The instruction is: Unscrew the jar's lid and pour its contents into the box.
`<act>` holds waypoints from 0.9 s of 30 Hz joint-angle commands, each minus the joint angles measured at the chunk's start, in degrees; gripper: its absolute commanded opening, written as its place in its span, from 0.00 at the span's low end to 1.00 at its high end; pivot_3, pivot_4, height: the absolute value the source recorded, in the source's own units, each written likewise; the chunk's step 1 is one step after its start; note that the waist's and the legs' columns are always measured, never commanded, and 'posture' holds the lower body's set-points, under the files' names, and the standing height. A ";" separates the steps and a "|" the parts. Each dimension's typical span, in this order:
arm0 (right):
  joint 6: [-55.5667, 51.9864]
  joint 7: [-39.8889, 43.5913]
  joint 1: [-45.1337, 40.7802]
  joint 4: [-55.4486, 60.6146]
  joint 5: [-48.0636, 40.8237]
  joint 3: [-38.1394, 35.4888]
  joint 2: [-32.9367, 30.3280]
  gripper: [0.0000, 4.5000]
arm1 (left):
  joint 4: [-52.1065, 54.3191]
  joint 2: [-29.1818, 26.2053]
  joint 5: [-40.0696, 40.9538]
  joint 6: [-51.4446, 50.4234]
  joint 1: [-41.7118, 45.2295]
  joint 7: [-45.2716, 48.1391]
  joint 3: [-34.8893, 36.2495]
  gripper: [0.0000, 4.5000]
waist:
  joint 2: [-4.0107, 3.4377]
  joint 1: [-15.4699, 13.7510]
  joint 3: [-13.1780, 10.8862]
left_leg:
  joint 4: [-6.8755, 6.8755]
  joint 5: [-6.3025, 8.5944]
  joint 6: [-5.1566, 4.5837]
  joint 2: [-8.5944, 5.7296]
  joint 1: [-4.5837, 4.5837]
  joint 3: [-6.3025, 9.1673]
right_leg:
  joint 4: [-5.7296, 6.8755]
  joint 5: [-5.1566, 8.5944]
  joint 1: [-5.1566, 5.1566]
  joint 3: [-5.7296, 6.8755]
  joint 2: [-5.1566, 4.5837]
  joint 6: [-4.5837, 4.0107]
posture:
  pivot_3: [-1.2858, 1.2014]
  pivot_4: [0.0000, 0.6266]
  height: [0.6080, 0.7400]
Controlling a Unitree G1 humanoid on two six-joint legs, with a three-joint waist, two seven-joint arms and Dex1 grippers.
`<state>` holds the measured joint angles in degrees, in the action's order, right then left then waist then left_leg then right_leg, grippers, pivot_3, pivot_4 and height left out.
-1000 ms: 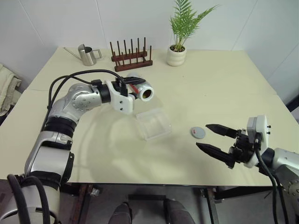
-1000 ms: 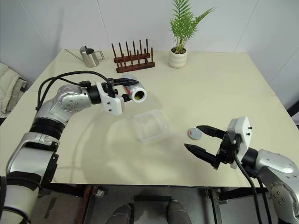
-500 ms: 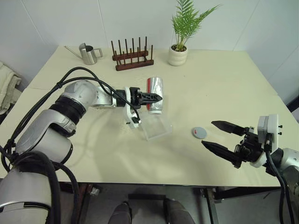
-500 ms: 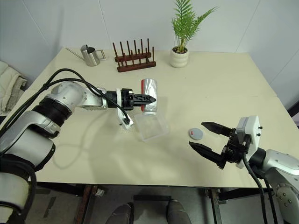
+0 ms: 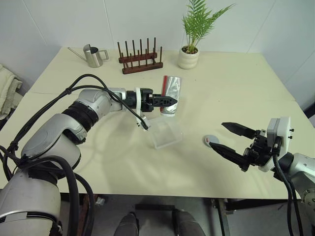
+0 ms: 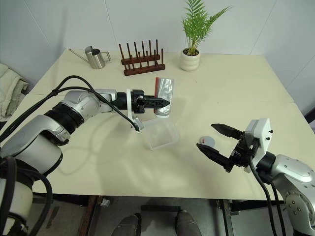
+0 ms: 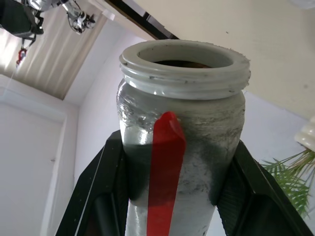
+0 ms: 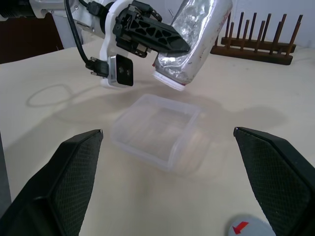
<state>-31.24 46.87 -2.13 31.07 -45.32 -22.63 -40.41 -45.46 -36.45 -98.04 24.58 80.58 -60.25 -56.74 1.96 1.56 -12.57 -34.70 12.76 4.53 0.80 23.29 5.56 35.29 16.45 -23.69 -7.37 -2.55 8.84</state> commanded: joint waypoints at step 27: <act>2.27 2.41 -5.62 -4.66 2.03 1.96 -2.05 1.00 | -12.10 1.43 13.14 7.91 3.59 -8.52 1.49 0.42 | 0.00 0.11 0.00 | -0.36 0.02 -0.01 -0.03 -0.03 -0.01 | 0.33 0.01 0.01 -0.03 -0.01 0.01 | 0.52 0.24 1.00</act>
<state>-30.03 49.19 -7.46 25.37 -43.15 -20.10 -41.91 -55.87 -34.60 -91.12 26.37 82.70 -72.23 -58.74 1.97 1.67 -12.57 -35.06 12.78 4.53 0.77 23.26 5.55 35.63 16.46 -23.69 -7.39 -2.56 8.85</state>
